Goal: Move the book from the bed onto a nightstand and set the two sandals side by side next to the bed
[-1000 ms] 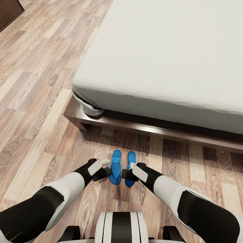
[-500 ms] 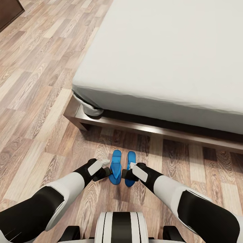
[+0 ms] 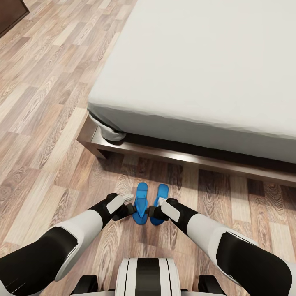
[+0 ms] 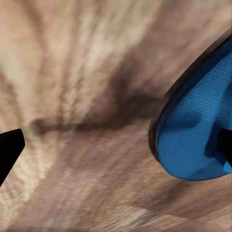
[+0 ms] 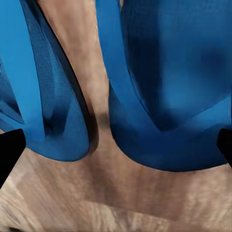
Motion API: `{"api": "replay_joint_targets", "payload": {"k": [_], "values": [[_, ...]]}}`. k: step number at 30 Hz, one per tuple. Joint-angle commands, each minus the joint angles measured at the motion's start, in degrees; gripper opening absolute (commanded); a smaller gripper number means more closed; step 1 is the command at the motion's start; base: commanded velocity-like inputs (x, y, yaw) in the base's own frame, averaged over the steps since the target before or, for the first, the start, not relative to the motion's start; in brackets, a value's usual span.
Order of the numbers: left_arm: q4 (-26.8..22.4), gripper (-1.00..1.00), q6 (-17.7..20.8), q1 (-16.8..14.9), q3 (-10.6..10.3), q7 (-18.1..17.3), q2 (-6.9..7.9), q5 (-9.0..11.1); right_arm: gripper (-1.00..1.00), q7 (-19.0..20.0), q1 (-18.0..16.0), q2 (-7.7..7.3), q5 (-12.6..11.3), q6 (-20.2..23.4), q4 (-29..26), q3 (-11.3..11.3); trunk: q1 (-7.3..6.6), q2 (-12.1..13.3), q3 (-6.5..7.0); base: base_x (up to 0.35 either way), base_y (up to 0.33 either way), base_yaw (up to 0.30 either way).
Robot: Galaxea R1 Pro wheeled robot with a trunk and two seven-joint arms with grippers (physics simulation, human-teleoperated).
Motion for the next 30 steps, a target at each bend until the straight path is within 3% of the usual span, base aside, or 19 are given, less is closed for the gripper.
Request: {"api": "replay_joint_targets", "payload": {"k": [1, 30], "values": [[-0.1, 1.0, 0.1, 0.0, -0.4, 0.4, 0.02, 0.6, 1.0, -0.4, 0.0, 0.0, -0.4, 0.1, 0.0, 0.2, -0.01, 0.0, -0.03, 0.0, 0.0, 0.0], [-0.1, 1.0, 0.1, 0.0, -0.4, 0.4, 0.03, 0.6, 1.0, -0.4, 0.0, 0.0, -0.4, 0.1, 0.0, 0.2, -0.01, 0.0, -0.03, 0.0, 0.0, 0.0]]}}
